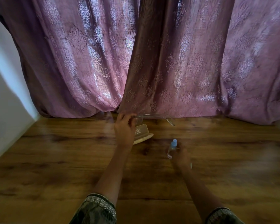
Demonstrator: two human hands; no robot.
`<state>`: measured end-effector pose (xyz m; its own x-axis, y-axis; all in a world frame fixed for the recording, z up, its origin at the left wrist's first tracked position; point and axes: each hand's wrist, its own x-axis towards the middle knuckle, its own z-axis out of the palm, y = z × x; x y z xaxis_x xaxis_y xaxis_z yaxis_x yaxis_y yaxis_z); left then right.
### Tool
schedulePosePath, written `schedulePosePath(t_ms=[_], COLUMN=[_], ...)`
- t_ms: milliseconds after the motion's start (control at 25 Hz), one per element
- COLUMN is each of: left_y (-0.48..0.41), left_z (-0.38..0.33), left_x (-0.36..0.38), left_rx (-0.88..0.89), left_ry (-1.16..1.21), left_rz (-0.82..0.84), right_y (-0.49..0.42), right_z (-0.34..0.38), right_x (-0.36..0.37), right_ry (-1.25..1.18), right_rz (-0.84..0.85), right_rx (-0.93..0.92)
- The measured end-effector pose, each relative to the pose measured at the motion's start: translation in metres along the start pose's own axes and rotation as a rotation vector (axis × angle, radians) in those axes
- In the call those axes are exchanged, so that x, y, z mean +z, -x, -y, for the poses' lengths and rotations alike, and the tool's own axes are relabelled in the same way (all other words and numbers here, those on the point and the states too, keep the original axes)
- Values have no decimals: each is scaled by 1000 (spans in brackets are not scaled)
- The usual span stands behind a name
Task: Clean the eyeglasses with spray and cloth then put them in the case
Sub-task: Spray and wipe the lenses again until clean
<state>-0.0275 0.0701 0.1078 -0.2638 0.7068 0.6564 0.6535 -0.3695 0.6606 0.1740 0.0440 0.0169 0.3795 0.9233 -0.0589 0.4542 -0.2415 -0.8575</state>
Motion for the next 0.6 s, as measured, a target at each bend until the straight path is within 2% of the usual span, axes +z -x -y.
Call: schedulePosePath(t_ms=[160, 360, 600], left_y=[-2, -2, 3], left_z=[-1, 10, 15], left_x=[1, 9, 17], left_rx=[2, -80, -252], left_ry=[12, 87, 328], left_rz=[-16, -10, -61], right_y=[-1, 5, 29], right_z=[-1, -2, 7], right_x=[-1, -3, -5], right_ry=[24, 50, -57], right_rz=[22, -20, -97], right_rx=[-21, -74, -342])
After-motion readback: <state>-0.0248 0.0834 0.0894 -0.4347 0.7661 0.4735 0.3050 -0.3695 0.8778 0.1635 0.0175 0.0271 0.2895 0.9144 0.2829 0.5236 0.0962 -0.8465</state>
